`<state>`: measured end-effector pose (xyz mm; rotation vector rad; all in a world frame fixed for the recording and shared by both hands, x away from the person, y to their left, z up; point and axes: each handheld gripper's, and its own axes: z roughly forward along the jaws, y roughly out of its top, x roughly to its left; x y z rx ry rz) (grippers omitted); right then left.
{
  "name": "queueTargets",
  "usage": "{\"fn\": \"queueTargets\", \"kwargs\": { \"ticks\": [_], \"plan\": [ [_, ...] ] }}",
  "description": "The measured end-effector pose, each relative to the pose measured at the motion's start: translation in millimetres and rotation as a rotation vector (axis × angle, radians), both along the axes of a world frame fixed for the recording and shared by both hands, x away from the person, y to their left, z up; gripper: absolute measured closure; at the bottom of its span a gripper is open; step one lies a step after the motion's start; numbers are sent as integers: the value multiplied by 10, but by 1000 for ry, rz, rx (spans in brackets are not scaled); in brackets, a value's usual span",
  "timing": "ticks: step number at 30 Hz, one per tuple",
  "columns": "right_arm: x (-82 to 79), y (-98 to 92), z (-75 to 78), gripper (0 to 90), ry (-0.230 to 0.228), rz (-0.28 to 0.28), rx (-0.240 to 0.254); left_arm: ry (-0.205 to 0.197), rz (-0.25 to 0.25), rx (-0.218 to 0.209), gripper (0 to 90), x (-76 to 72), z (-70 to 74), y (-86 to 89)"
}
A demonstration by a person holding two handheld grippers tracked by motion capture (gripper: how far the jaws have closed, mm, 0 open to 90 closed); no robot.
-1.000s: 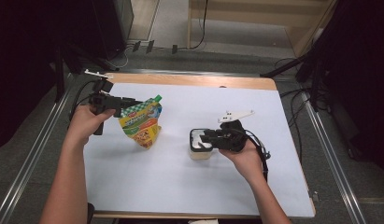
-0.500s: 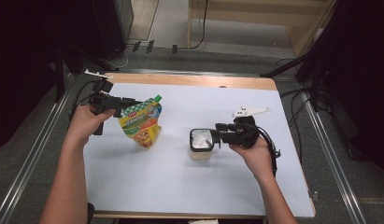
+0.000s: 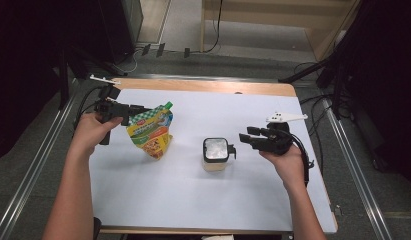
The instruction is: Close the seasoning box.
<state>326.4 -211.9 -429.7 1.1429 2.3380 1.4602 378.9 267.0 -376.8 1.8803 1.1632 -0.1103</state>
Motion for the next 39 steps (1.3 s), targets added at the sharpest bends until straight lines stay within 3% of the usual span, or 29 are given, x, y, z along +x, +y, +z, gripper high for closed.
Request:
{"fn": "queueTargets", "kwargs": {
  "ticks": [16, 22, 31, 39],
  "plan": [
    [75, -284, -154, 469, -2, -58, -9, 5, 1, -5, 373, 6, -17, 17],
    [110, -369, -241, 453, 19, -93, -24, 6, 2, -8, 373, 11, -25, 25],
    [136, -424, -317, 429, 34, -115, -47, 5, 8, -6, 372, 2, -27, 53],
    [139, -420, -350, 376, 11, -135, -75, 8, 17, -1, 368, 3, -35, 85]
  ]
}}
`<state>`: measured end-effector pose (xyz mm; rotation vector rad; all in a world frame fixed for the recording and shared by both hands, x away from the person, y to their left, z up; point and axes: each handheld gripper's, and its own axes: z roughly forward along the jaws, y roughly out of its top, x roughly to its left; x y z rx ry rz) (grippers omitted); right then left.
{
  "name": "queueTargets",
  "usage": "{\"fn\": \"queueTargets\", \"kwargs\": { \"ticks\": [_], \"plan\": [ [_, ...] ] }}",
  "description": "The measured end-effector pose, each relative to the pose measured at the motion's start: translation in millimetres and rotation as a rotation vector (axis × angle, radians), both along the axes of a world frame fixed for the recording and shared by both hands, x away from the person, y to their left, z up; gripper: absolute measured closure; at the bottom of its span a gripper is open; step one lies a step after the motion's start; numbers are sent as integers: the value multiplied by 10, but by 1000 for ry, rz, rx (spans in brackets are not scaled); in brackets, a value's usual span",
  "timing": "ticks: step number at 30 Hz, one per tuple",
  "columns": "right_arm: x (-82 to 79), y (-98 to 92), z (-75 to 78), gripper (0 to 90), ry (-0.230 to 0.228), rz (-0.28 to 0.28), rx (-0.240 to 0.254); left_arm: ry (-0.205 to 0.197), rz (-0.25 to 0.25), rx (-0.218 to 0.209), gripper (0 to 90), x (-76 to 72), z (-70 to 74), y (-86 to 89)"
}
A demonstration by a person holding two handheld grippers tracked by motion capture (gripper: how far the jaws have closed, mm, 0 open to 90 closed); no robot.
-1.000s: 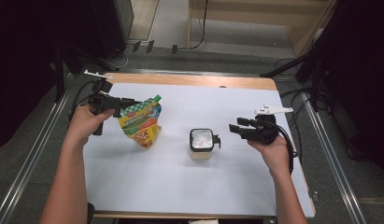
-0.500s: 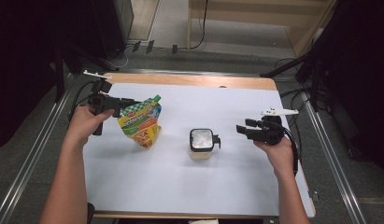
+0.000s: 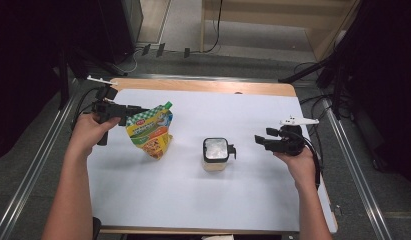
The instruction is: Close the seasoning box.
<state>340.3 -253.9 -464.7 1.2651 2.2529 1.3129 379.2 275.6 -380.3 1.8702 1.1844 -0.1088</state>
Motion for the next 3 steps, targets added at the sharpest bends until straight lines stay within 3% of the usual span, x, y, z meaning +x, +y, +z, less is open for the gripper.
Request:
{"fn": "queueTargets", "kwargs": {
  "ticks": [3],
  "plan": [
    [3, 17, -14, 352, -9, -4, -7, -7, -1, 4, 368, 10, -12, 21]
  ]
}}
